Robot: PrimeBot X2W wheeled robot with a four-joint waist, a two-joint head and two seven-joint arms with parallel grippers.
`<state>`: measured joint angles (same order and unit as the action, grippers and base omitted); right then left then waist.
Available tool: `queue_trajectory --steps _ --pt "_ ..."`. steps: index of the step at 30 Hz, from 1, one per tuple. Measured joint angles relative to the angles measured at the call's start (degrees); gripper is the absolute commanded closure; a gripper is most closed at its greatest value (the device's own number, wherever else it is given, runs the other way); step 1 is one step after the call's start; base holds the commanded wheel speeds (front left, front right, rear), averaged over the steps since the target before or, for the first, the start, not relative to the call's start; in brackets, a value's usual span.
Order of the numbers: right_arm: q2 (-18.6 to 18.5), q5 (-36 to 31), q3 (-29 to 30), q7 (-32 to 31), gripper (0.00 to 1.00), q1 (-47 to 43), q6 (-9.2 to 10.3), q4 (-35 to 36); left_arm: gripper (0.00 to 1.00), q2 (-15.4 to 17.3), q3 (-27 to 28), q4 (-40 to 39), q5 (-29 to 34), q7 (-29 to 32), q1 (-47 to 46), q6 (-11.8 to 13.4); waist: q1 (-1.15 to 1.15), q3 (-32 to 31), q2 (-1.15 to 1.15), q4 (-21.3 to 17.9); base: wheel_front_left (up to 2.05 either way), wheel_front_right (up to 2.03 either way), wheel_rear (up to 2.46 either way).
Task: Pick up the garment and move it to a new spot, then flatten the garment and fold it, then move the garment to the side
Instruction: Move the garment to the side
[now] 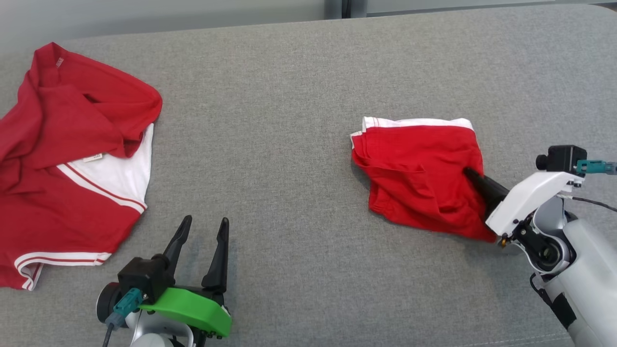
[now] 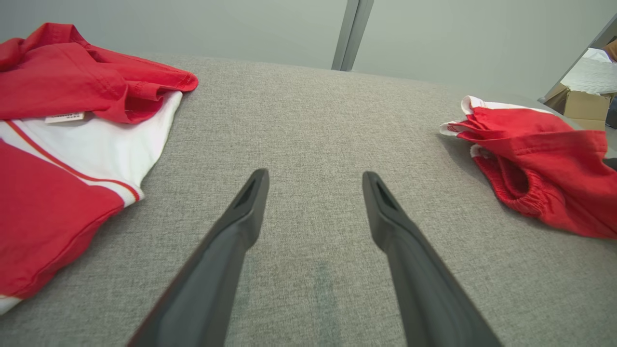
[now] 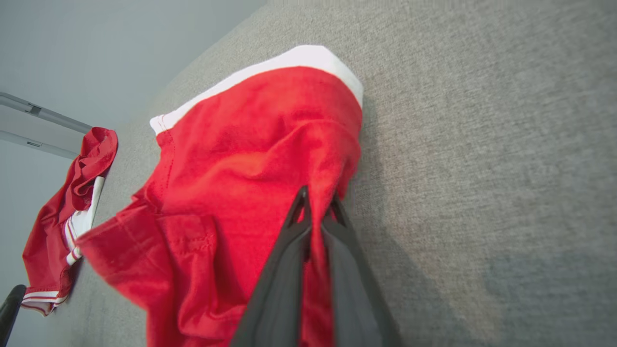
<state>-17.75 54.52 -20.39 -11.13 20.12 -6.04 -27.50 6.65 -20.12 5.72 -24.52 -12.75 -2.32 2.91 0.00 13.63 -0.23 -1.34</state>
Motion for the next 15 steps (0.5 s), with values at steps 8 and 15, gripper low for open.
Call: queue_trajectory --steps 8,15 --pt "-1.81 -0.85 -3.00 -1.01 1.00 2.50 -0.67 5.08 0.00 -0.22 0.45 0.93 -0.02 -0.48 0.03 -0.04 0.00 -1.05 0.00 0.13 0.00 0.00 0.00" --pt "-4.68 -2.60 -6.25 -2.60 1.00 3.93 -1.02 12.03 0.00 -0.38 0.87 1.11 -0.46 -0.51 0.08 -0.04 0.00 -2.37 0.00 -0.42 0.00 0.00 0.00"
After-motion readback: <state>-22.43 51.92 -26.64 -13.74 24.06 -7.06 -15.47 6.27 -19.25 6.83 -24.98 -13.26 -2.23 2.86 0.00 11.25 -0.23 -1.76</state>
